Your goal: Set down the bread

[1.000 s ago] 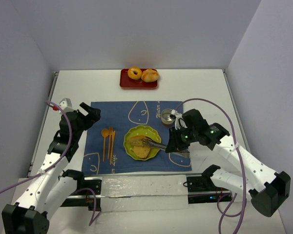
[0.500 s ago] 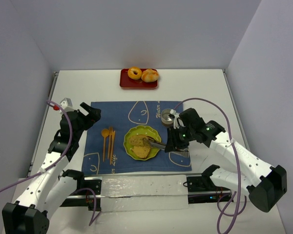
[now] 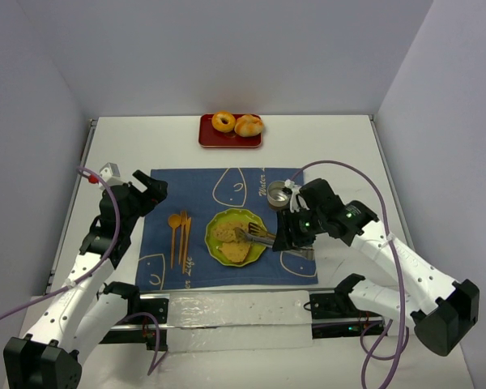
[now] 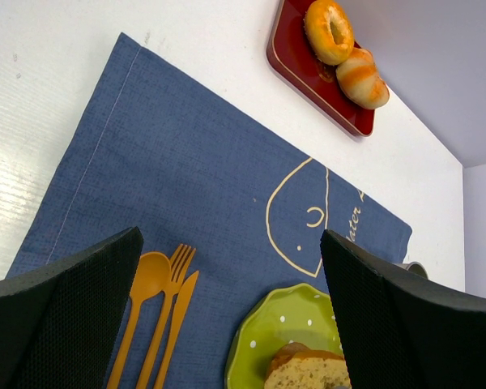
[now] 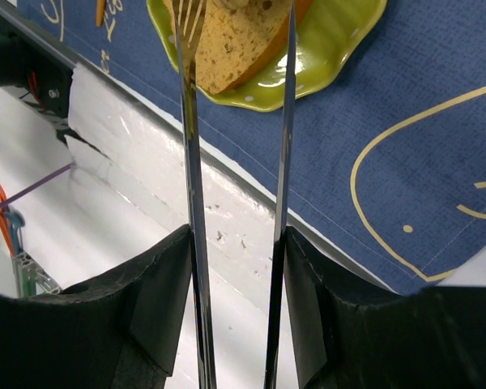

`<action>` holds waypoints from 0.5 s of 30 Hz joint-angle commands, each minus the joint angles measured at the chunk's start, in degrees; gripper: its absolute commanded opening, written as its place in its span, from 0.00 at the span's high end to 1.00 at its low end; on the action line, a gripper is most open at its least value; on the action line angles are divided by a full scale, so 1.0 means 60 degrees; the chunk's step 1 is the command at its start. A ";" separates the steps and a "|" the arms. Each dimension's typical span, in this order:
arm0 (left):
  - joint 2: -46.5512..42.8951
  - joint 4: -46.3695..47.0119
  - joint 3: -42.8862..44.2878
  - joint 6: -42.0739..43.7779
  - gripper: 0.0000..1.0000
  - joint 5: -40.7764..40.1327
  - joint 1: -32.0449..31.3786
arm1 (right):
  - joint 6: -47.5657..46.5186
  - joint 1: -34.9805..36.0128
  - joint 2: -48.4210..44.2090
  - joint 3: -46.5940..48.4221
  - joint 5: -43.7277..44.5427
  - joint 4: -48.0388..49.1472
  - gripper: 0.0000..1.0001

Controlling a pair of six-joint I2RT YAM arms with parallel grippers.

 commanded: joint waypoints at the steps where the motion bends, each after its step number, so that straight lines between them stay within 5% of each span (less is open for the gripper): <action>1: -0.0084 0.0411 -0.0014 -0.0013 0.01 0.0077 0.0018 | -0.0066 0.0051 -0.0326 0.0568 0.0208 -0.0166 0.46; 15: -0.0102 0.0392 -0.0007 0.0002 0.01 0.0109 0.0018 | -0.0056 0.0047 -0.1145 0.1104 0.0610 -0.0693 0.46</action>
